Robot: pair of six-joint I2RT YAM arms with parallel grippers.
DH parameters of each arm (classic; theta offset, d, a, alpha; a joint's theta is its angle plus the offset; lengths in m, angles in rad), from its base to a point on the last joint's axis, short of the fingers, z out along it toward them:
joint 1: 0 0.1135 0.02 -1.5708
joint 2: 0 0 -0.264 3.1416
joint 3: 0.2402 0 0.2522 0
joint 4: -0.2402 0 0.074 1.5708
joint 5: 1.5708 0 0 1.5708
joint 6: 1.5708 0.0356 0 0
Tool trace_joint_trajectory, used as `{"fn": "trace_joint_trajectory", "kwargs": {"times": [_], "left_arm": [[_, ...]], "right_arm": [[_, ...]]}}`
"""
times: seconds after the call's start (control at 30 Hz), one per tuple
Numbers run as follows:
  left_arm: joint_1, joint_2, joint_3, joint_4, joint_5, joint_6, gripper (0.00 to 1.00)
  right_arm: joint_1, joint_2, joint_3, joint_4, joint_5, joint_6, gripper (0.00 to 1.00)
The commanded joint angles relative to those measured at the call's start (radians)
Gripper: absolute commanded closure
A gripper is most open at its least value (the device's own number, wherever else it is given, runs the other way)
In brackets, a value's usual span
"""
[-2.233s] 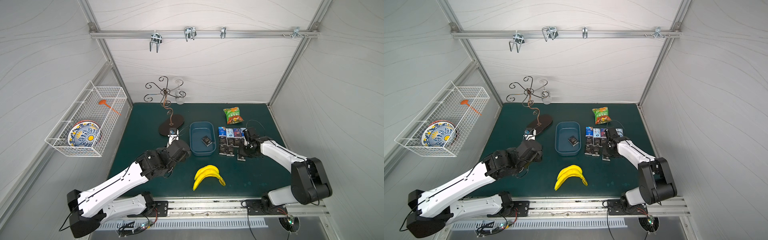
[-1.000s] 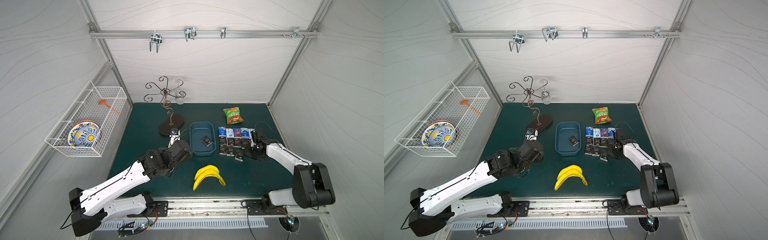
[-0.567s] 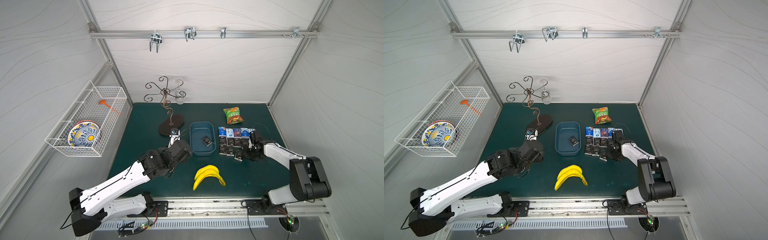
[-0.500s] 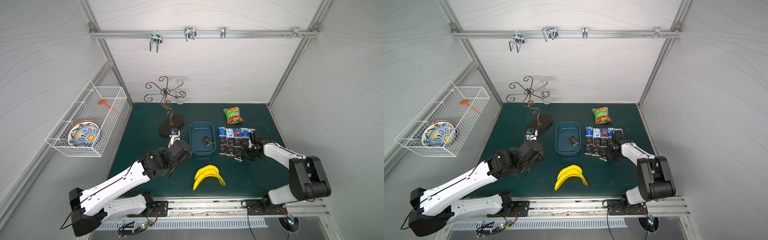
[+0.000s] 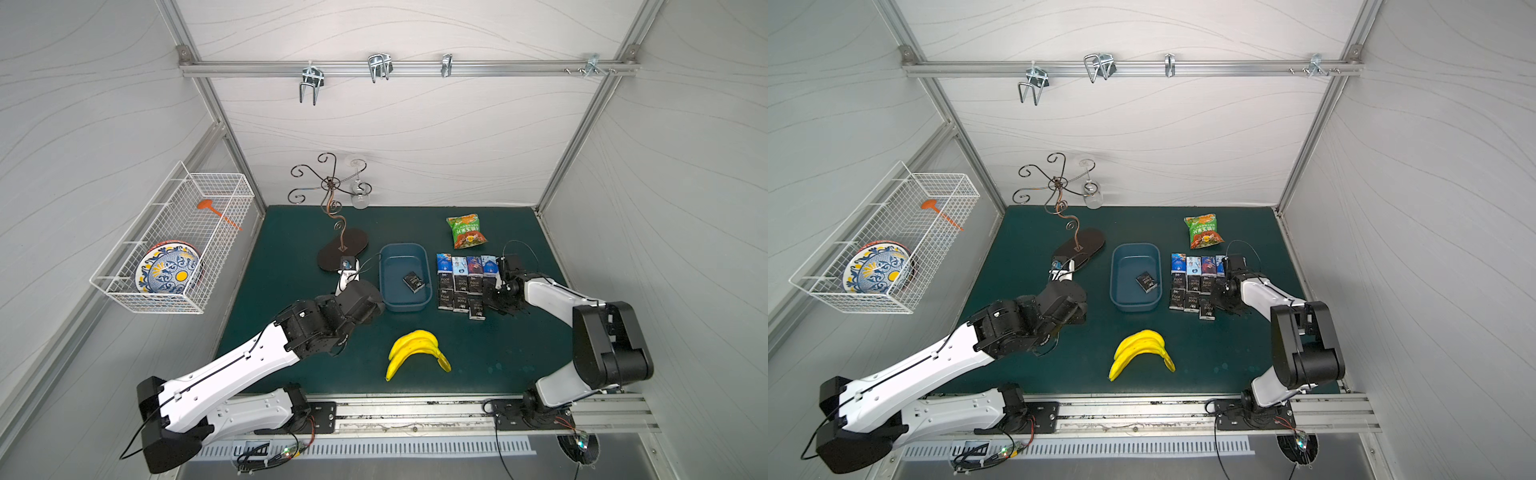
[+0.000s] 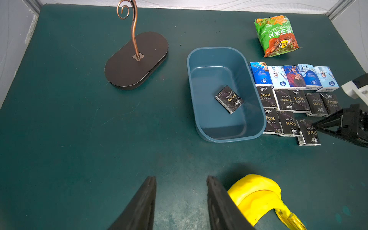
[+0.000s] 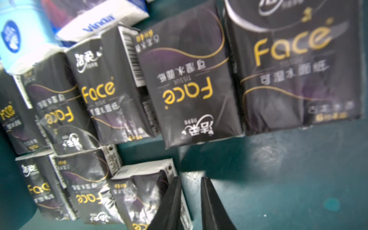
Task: Take the pocket tissues out of the storage box
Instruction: Move the pocket tissues to the center of the board.
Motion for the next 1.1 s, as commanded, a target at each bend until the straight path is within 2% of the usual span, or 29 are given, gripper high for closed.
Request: {"fn": "trace_joint_trajectory", "kwargs": {"times": [0.0,0.33,0.57,0.77,1.07], "left_arm": [[-0.004,0.001,0.017,0.013,-0.019,0.01,0.54],[-0.004,0.006,0.018,0.021,-0.014,0.013,0.54],[-0.004,-0.006,0.009,0.032,-0.009,0.016,0.54],[-0.003,-0.014,0.007,0.024,-0.005,0.011,0.54],[-0.003,-0.035,0.001,0.013,-0.018,0.009,0.54]], "right_arm": [[-0.007,-0.007,0.014,-0.013,-0.004,-0.013,0.77],[0.007,-0.217,-0.006,-0.153,0.034,-0.046,0.75],[0.15,-0.329,-0.104,-0.192,0.026,0.011,0.76],[0.241,-0.289,-0.146,-0.145,0.03,0.064,0.77],[0.243,-0.145,-0.125,-0.031,0.005,0.076,0.78]]}}
